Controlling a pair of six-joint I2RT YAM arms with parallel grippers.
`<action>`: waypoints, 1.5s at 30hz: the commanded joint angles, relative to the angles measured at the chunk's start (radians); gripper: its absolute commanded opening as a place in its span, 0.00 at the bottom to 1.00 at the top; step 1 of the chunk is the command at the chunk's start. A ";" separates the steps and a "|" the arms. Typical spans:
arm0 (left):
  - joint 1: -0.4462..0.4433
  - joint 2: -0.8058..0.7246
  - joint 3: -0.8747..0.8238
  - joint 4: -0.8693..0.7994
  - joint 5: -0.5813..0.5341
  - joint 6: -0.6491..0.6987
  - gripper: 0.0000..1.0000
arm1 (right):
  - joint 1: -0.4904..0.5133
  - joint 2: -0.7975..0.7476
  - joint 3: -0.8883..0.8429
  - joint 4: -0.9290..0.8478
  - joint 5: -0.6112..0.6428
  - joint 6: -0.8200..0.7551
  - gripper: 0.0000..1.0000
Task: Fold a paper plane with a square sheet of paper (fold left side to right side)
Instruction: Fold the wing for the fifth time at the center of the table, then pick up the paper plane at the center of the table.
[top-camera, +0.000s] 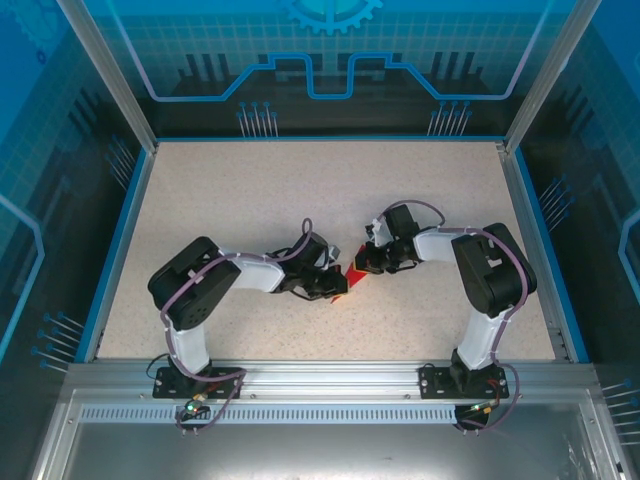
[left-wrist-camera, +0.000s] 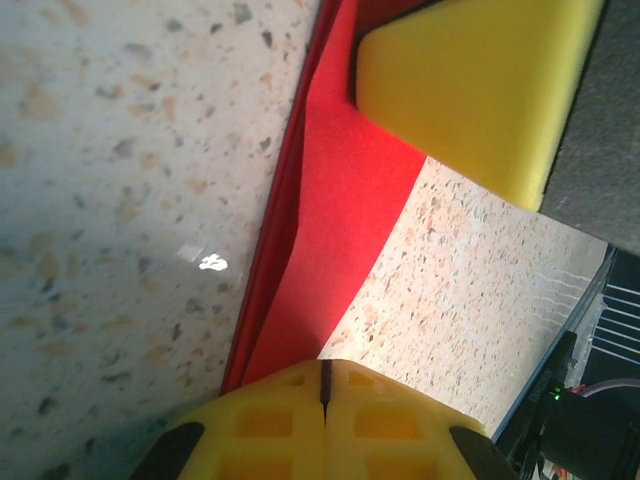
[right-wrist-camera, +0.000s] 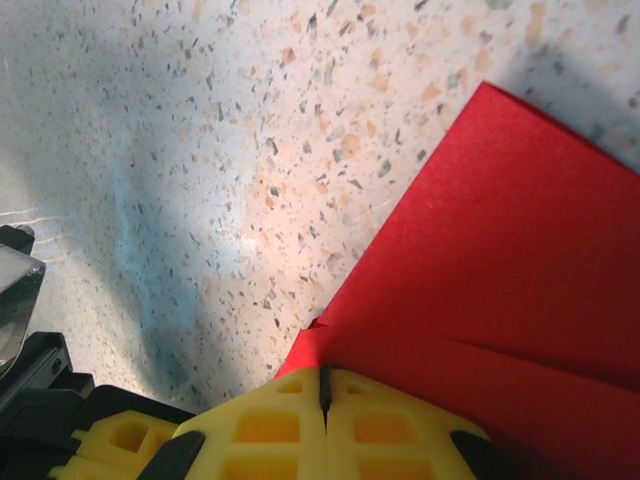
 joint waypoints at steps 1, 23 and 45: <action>0.005 -0.017 -0.069 -0.115 0.001 -0.021 0.00 | -0.024 0.007 -0.022 0.011 0.039 -0.014 0.05; 0.048 -0.509 -0.052 -0.355 -0.248 0.184 0.39 | 0.085 -0.515 -0.042 -0.285 0.479 0.241 0.66; 0.049 -0.563 -0.102 -0.324 -0.441 0.191 0.80 | 0.348 -0.115 0.244 -0.547 0.744 0.638 0.51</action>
